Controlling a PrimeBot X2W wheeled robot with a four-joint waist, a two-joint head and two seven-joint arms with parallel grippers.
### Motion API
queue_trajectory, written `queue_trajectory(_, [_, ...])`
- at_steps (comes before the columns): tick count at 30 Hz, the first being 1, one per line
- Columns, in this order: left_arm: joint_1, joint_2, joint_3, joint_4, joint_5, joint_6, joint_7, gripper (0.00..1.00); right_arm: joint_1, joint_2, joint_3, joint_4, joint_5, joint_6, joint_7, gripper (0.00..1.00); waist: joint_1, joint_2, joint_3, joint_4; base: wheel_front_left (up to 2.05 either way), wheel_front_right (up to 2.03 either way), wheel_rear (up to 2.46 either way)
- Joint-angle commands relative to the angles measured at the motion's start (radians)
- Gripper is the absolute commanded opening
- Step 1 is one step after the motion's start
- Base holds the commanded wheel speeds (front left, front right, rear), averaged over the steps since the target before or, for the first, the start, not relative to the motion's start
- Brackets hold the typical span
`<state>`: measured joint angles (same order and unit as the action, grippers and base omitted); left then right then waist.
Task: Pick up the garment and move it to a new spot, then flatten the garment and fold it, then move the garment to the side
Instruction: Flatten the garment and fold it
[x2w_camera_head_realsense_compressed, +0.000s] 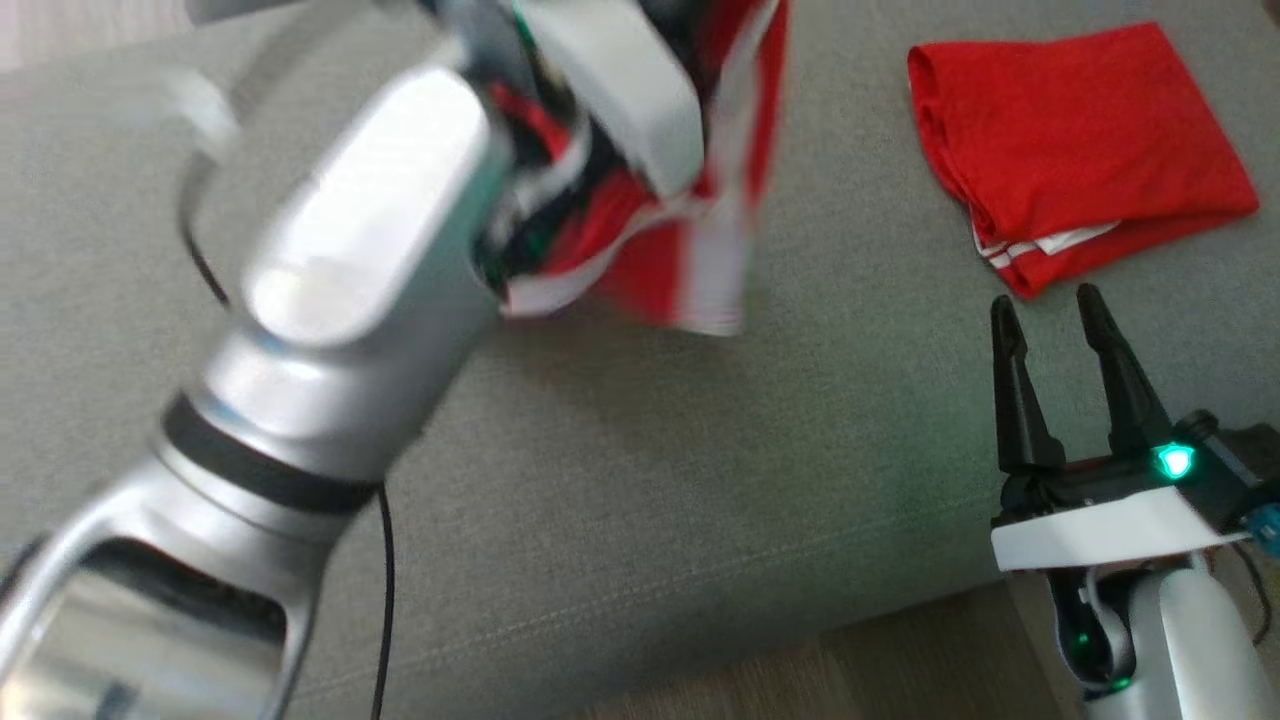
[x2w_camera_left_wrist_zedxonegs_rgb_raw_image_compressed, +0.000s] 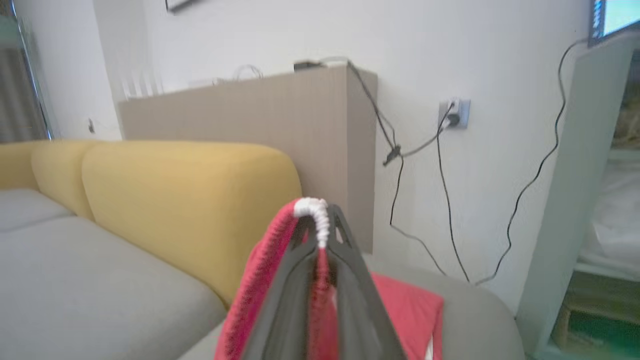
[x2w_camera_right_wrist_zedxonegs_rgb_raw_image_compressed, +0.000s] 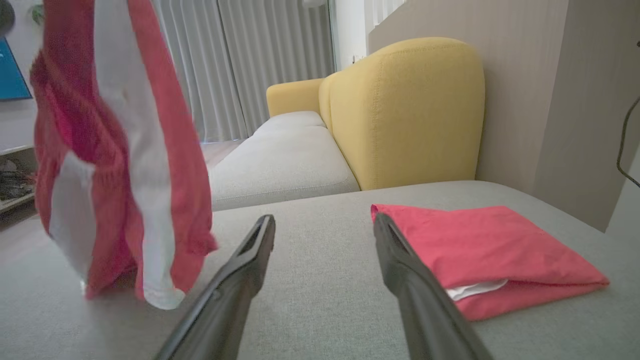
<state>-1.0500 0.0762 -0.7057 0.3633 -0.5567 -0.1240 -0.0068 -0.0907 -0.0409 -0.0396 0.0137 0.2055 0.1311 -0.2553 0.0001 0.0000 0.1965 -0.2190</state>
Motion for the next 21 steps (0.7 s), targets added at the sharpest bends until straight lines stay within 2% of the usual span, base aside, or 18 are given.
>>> queue_trajectory(1, [-0.035,0.036,0.049,-0.042,-0.018,-0.003,0.013,0.00,-0.007,-0.009,0.019,-0.036,0.010,0.000,-0.006,1.00,-0.0001,0.0000,-0.014,0.011,0.00,0.00,0.00])
queue_trajectory(4, [-0.017,0.057,0.106,-0.092,-0.095,0.004,0.050,0.00,0.004,-0.009,0.007,-0.049,0.014,0.000,-0.006,1.00,-0.0001,0.0000,-0.025,0.034,0.00,0.00,0.00])
queue_trajectory(6, [0.035,0.088,0.128,-0.122,-0.122,0.026,0.070,0.00,0.012,-0.009,-0.002,-0.055,0.011,0.000,-0.006,1.00,-0.0001,0.0000,-0.027,0.058,0.00,0.00,0.00])
queue_trajectory(12, [0.352,0.193,0.146,-0.148,-0.178,0.096,0.083,0.00,0.024,-0.009,0.021,-0.041,-0.008,0.000,-0.006,1.00,-0.0001,0.0000,-0.009,0.118,0.00,0.00,0.00])
queue_trajectory(16, [0.542,0.272,0.137,-0.105,-0.133,0.101,-0.034,0.00,0.007,-0.009,0.041,0.036,-0.021,0.000,-0.006,1.00,-0.0001,0.0000,0.005,0.143,0.00,0.00,0.00])
queue_trajectory(21, [0.649,0.276,0.137,-0.014,-0.127,0.083,-0.165,0.00,-0.052,-0.009,0.070,0.194,0.004,0.000,-0.006,1.00,-0.0001,0.0000,0.011,0.173,0.00,0.00,0.00])
